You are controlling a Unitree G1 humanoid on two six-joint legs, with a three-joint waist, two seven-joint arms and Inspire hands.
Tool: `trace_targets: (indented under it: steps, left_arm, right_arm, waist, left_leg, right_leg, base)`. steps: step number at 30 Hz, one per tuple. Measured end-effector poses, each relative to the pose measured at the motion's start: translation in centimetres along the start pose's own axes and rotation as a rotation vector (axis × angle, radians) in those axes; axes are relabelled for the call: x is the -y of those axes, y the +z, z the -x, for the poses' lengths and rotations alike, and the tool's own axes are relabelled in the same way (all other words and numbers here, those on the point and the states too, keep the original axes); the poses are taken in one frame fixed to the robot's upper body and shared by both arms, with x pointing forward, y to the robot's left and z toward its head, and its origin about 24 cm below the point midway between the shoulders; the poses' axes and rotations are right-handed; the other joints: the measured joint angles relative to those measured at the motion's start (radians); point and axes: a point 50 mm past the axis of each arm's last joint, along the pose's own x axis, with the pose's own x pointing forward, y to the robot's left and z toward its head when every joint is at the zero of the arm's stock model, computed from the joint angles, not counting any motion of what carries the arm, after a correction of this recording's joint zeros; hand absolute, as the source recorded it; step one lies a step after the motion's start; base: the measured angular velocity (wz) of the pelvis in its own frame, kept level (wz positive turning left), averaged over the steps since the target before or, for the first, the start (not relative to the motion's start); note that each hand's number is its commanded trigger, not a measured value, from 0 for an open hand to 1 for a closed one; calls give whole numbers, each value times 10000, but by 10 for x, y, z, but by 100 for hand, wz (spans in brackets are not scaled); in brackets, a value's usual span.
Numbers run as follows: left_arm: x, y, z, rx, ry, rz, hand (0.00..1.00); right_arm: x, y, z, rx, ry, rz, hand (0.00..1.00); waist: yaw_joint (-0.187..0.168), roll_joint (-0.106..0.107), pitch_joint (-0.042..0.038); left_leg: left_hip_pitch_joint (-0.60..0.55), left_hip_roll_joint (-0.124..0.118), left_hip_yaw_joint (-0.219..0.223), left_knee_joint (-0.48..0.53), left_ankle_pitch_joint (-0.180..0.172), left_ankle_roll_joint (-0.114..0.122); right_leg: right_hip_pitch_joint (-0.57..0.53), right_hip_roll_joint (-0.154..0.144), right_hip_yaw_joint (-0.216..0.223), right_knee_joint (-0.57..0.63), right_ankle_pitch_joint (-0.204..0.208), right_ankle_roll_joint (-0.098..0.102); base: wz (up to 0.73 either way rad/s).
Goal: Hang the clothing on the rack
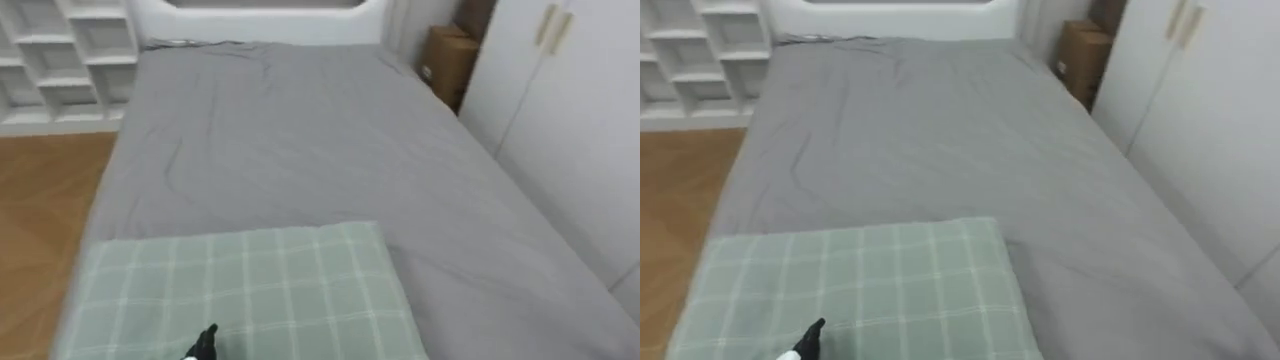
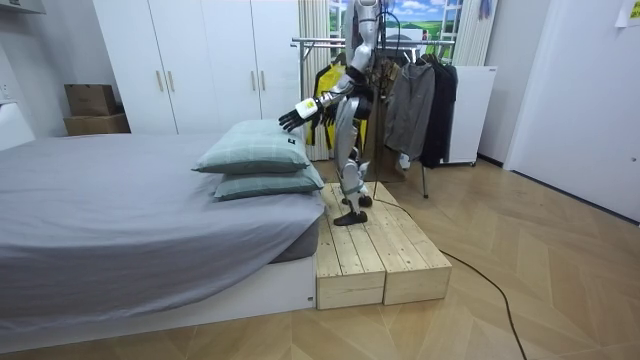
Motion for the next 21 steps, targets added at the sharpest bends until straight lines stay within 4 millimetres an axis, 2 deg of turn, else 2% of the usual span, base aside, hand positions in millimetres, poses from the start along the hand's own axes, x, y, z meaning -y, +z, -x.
trace_targets:
  steps: [1, 2, 3, 4, 5, 6, 7, 8, 9, 11, 12, 13, 16, 20, 21]
  left_arm:
    - [0, 2, -1, 62, -10, -14, 0]
    - [1, 3, -1, 124, -36, -40, 0]
    - [0, 5, -3, 158, 22, 26, 0]
    - [-1, 6, -4, 180, 77, 103, 0]
    - [-2, 6, -4, 143, 134, 160, 0]
    - [-4, 4, -5, 61, 206, 239, 0]
    - [-4, 1, -3, -74, 191, 345, 0]
    - [-4, 1, -2, -56, 181, 358, 0]
    - [-4, 0, -3, -103, 209, 434, 0]
    - [-4, -2, -2, -245, 187, 489, 0]
    - [-2, -5, -1, -442, 155, 614, 0]
    - [-1, -11, 2, -674, 91, 606, 0]
    - [3, -26, 13, -1416, 6, 763, 0]
    - [5, -39, 22, -2066, -20, 751, 0]
    - [6, -45, 27, -2342, -16, 794, 0]
  right_arm:
    - [-3, 2, 0, 38, 29, -29, 0]
    - [-4, 3, 0, 65, 32, -49, 0]
    - [-7, 5, -1, 118, 34, -79, 0]
    - [-9, 9, -1, 193, 81, -58, 0]
    - [-10, 11, -2, 247, 103, -21, 0]
    - [-11, 14, -2, 327, 119, 28, 0]
    - [-12, 12, -2, 253, 68, 107, 0]
    - [-12, 12, -2, 225, 55, 161, 0]
    - [-11, 19, -3, 387, 36, 340, 0]
    - [-11, 26, -4, 609, 53, 475, 0]
    - [-11, 26, -4, 576, 59, 522, 0]
    - [-12, 22, -4, 449, 89, 509, 0]
    - [-11, 17, -3, 205, 161, 420, 0]
    - [-10, 11, -2, 73, 159, 383, 0]
    - [-9, 7, -1, -27, 141, 319, 0]
  waist:
    - [-4, 38, 37]
    - [-11, 65, 54]
    - [13, 121, 92]
    - [50, 117, 109]
    - [58, 134, 128]
    - [68, 106, 139]
    - [-15, 114, 71]
    - [69, 93, 20]
    - [184, 157, 51]
    - [216, 226, 81]
    - [290, 253, 95]
    - [320, 252, 96]
    - [397, 276, 98]
    - [393, 303, 81]
    - [388, 298, 56]
  left_leg:
    - [-8, -149, -386, 4, 20, 37]
    - [-9, -205, -575, 4, 31, 56]
    - [-9, -344, -987, -55, 76, 76]
    - [-9, -386, -1226, -103, 122, 55]
    - [-6, -394, -1358, -120, 144, 23]
    - [16, -499, -1598, -156, 198, -43]
    - [-5, -535, -1820, -147, 271, -98]
    - [-9, -539, -1775, -186, 278, -108]
    - [-122, -574, -1759, -177, 261, -149]
    - [-120, -556, -1736, -351, 324, -220]
    - [-91, -469, -1466, -399, 347, -226]
    - [32, -406, -1258, -478, 356, -222]
    - [359, -340, -1200, -791, 355, -224]
    - [529, -464, -1253, -1112, 379, -254]
    - [711, -495, -1264, -1315, 399, -269]
  right_leg:
    - [-33, 27, 350, 143, -14, 21]
    - [-35, 54, 538, 160, -24, 36]
    - [-61, 210, 1150, 40, -84, 115]
    - [-219, 484, 1821, -393, -139, 94]
    - [-354, 614, 2098, -657, -101, 70]
    - [-679, 774, 2442, -1217, 353, 81]
    - [-719, 801, 2416, -1154, 623, -80]
    - [-667, 800, 2343, -1254, 590, -109]
    - [-486, 847, 2156, -1488, 510, -205]
    - [-413, 938, 2046, -1648, 536, -232]
    - [-358, 947, 2054, -1655, 546, -248]
    - [-247, 946, 2031, -1652, 545, -248]
    - [-70, 938, 2051, -1741, 536, -237]
    - [13, 910, 2044, -1881, 537, -237]
    - [158, 886, 2043, -2014, 537, -237]
  base:
    - [96]
    - [92]
    - [81]
    - [75]
    - [70]
    - [86]
    - [76]
    - [49]
    - [21]
    - [27]
    - [23]
    - [16]
    - [1]
    - [0]
    - [0]
